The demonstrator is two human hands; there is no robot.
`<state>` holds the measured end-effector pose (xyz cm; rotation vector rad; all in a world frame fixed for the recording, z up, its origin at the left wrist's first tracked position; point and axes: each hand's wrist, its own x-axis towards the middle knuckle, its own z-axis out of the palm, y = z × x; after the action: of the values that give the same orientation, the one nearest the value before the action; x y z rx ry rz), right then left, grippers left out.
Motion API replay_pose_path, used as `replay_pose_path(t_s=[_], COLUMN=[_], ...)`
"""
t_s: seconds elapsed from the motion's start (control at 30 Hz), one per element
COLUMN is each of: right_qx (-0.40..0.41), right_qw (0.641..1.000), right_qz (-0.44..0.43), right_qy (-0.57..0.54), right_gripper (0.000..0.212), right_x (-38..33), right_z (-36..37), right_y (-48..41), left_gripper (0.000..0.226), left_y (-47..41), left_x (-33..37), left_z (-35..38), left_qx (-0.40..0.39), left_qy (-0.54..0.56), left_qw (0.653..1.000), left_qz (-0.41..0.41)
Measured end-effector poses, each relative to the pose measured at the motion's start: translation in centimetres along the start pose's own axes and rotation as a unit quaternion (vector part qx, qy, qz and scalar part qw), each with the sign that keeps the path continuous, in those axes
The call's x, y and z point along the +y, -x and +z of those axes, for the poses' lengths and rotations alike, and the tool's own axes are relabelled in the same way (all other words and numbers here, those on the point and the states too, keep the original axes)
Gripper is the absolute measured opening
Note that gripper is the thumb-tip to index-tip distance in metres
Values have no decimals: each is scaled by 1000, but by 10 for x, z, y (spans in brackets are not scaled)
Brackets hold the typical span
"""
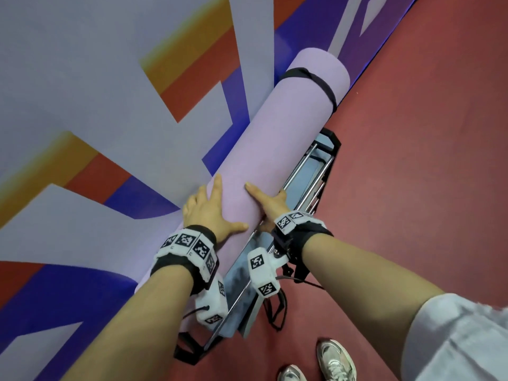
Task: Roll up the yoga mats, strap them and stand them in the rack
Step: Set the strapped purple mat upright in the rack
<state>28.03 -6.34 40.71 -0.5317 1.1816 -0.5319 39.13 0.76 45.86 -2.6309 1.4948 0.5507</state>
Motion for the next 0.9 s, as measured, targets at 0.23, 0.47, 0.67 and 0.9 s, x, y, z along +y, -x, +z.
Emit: replay_pose_path(t_s=[0.23, 0.47, 0.67, 0.9], right_qx=[40, 8, 11, 4], right_qw=[997, 999, 995, 946], right_qz=[-59, -44, -52, -144], right_qy=[-1, 12, 85, 292], right_gripper=[99, 80, 113, 91], right_x=[-4, -7, -9, -30], right_z=[-11, -20, -20, -30], right_y=[23, 29, 28, 48], left_gripper=[115, 104, 101, 92], left_y=[22, 33, 33, 31], left_x=[9, 15, 9, 7], left_z=[-9, -5, 5, -18], left_qx=[27, 3, 13, -34], left_qy=[-33, -31, -27, 9], left_qw=[998, 999, 999, 999], left_qz=[37, 26, 27, 1])
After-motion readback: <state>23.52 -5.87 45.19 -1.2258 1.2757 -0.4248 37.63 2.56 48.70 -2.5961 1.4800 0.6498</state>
